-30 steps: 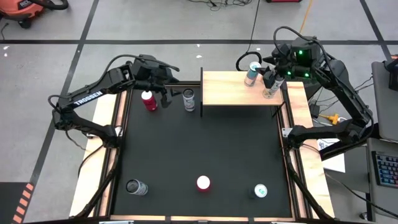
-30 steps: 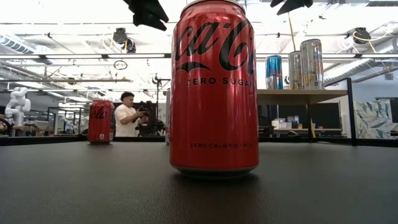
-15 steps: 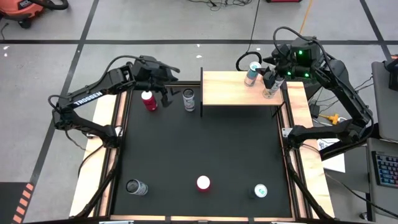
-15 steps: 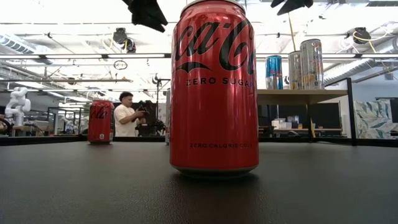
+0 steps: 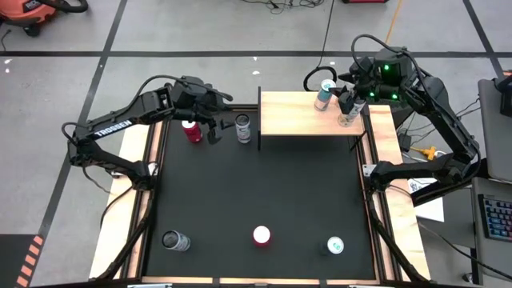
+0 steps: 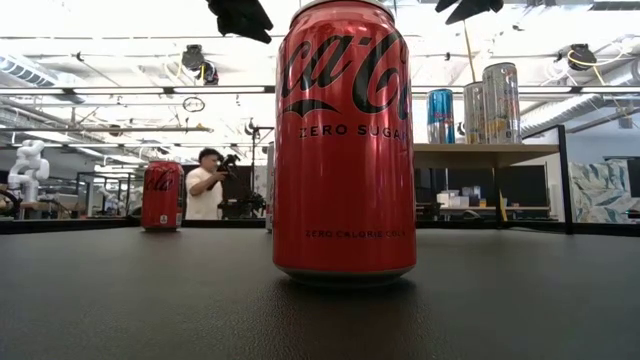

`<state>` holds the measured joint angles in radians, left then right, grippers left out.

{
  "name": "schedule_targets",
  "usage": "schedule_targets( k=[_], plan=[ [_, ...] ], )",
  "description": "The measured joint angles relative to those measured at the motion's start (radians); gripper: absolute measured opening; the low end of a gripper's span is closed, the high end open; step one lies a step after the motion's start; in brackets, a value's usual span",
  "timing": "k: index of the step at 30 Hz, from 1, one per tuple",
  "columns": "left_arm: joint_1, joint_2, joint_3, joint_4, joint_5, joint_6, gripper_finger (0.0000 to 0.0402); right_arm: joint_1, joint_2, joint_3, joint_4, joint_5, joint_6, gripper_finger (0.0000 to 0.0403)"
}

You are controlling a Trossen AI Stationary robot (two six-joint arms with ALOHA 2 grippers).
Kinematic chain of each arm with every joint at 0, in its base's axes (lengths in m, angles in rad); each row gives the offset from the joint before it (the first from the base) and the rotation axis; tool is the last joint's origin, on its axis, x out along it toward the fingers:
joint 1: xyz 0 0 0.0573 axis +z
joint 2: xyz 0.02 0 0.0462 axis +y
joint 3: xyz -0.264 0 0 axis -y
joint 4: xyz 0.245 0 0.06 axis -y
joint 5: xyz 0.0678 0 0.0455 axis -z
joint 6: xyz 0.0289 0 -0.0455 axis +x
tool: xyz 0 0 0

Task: Place canned beverage on shelf
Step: Put the top white-pink soda can on the shelf

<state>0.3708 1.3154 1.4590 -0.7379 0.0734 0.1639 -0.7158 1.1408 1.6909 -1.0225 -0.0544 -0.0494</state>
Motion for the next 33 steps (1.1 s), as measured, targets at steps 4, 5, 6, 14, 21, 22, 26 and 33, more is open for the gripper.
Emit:
schedule_targets(
  k=[4,5,6,14,21,22,26,33],
  plan=[
    [-0.001,0.000,0.000,-0.003,0.000,-0.001,0.0249,0.000,0.000,0.000,0.000,0.000,0.000,0.0251],
    [-0.001,0.000,0.000,-0.004,0.000,-0.001,0.0249,0.000,0.000,0.000,0.000,0.000,0.000,0.0251],
    [-0.001,0.000,0.000,-0.002,0.000,0.000,0.0249,0.000,0.000,0.000,0.000,0.000,0.000,0.0251],
    [-0.001,0.000,0.000,0.005,0.000,0.000,0.0249,0.000,0.000,0.000,0.000,0.000,0.007,0.0251],
    [-0.001,0.000,0.000,0.031,-0.007,-0.025,0.0249,0.000,0.000,0.000,0.000,0.000,0.005,0.0251],
    [-0.001,0.000,0.000,0.030,-0.009,-0.027,0.0249,0.000,0.000,0.000,0.000,0.000,0.005,0.0251],
    [0.000,0.000,0.000,0.052,-0.027,-0.026,0.0249,0.000,0.000,0.000,0.000,0.000,0.004,0.0251],
    [0.002,0.000,0.000,0.056,-0.006,-0.079,0.0249,0.000,0.002,0.000,0.000,0.000,0.004,0.0251]
  ],
)
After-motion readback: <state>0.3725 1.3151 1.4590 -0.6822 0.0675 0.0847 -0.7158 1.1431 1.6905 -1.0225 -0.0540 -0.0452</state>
